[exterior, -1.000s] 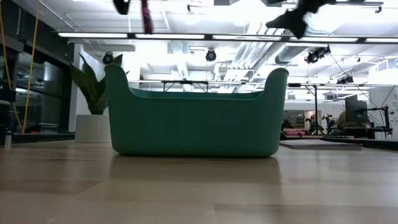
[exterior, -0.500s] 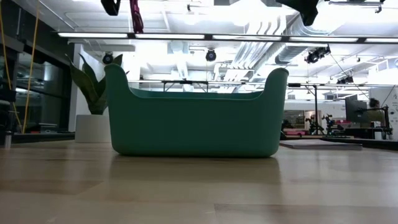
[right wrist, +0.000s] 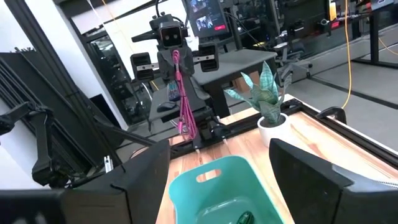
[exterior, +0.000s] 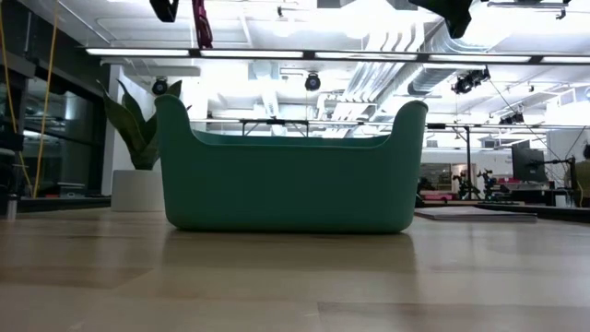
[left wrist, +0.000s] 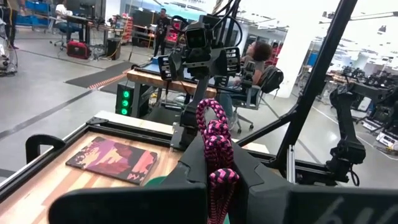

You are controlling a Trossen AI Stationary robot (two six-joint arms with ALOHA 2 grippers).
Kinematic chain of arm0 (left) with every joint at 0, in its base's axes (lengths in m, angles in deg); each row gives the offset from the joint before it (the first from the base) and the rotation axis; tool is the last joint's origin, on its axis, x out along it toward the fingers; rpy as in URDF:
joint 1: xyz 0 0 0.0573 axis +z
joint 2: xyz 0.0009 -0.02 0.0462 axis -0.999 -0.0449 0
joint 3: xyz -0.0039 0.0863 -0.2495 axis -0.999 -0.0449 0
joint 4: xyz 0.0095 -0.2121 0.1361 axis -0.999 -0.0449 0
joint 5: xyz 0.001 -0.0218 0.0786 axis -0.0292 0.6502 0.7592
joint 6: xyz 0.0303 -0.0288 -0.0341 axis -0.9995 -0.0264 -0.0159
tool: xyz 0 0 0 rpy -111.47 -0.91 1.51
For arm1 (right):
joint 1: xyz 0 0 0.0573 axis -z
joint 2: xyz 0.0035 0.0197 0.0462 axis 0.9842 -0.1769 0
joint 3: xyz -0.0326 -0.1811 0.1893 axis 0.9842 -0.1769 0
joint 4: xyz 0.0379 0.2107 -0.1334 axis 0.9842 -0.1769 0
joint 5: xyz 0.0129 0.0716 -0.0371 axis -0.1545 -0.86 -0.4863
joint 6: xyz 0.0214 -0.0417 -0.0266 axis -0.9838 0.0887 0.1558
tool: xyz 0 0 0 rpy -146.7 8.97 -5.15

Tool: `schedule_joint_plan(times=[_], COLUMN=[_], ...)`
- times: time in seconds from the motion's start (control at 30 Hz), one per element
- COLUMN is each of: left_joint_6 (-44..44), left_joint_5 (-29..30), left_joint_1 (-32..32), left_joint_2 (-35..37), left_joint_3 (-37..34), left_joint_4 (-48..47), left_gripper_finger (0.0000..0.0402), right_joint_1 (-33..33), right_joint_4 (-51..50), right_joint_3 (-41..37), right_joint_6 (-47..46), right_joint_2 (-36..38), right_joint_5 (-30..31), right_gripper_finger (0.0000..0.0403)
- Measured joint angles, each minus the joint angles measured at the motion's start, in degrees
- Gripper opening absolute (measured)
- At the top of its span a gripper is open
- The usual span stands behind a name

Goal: Pick and place USB-C Cables
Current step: Put the pink charger cable into the green bin

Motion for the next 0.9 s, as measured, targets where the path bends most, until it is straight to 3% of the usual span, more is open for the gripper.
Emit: schedule_joint_plan(times=[0.5,0.67,0.9], left_joint_6=[1.58,2.35,-3.92], left_joint_5=[-0.69,-2.85,-4.13], left_joint_1=[-0.02,-0.02,-0.02], left_joint_2=[-1.83,-9.90,-25.37], left_joint_3=[0.43,7.16,22.38], left_joint_4=[2.10,0.57,-11.44], left_gripper_finger=[0.0000,0.0000,0.0000], right_joint_1=[0.00,0.00,0.00], right_joint_4=[-0.25,-0.30,-0.30], right_joint_3=[-0.02,-0.02,-0.02], right_joint_6=[0.00,0.00,-0.38], right_joint_2=[-0.02,-0.06,-0.08], right_joint_5=[-0.22,-0.22,-0.22], right_gripper_finger=[0.0265,0.0265,0.0265])
